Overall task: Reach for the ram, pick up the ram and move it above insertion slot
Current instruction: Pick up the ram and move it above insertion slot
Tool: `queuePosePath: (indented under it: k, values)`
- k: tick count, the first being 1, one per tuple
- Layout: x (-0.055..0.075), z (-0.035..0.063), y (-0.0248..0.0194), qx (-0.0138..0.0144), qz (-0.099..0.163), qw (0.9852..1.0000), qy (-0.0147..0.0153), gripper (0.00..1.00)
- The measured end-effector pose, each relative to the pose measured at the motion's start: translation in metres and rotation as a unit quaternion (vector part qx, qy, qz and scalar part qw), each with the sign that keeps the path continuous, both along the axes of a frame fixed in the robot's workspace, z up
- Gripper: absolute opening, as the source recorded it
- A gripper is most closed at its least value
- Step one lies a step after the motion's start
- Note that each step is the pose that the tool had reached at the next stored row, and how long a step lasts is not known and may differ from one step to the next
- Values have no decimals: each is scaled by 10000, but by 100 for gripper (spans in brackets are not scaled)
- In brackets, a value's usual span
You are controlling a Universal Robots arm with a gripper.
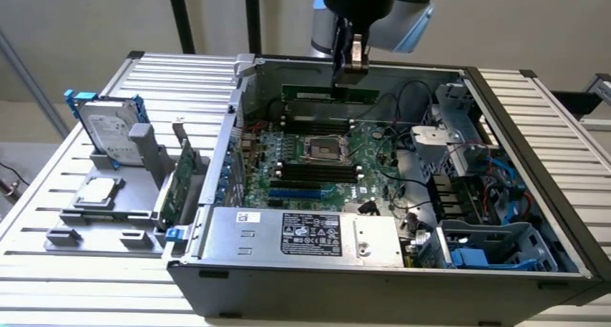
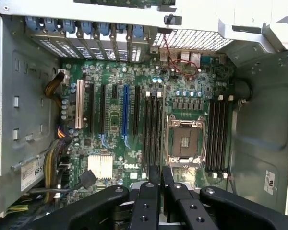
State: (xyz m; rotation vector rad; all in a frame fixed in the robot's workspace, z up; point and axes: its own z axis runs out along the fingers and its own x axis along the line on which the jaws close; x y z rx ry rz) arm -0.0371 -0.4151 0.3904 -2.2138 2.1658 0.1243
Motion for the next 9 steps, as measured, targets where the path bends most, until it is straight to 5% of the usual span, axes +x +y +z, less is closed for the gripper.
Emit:
queuePosePath:
  k: [9]
  values:
    - [10, 0, 9, 0, -44, 10000, 0, 14]
